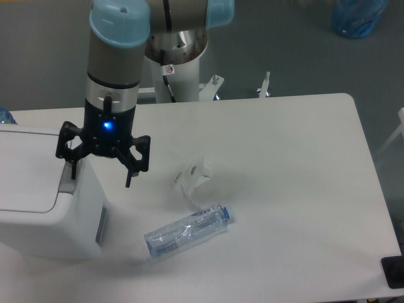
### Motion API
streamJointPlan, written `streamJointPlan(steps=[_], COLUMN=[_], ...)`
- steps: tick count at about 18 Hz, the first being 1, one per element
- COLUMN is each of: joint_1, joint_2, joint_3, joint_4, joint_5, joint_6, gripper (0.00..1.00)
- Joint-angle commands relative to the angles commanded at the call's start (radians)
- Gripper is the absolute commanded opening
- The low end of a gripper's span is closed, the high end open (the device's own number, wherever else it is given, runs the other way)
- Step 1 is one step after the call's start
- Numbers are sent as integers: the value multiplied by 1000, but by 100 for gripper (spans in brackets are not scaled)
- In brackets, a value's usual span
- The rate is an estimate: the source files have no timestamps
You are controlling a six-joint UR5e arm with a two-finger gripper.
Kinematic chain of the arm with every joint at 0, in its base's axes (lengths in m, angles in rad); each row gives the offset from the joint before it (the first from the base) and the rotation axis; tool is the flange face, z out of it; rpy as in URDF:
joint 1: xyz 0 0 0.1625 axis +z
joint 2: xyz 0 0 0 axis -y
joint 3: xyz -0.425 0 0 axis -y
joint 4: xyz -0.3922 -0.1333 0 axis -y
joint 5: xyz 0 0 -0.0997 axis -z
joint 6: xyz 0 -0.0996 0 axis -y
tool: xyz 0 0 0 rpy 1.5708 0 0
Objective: Open the trash can
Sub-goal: 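Push the trash can lid with the gripper fingers to swing it open, then lift the gripper away from the opened trash can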
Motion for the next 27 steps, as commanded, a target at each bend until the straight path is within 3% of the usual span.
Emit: streamJointPlan(steps=[17, 21, 24, 27], joint_1=[-6, 89, 191, 288], joint_2=[-11, -11, -17, -64], joint_3=[12, 20, 15, 21], joint_4=[2, 12, 12, 20], joint_5=[0, 9, 11, 11], joint_6=[-3, 72, 239, 457], gripper=[100, 100, 100, 100])
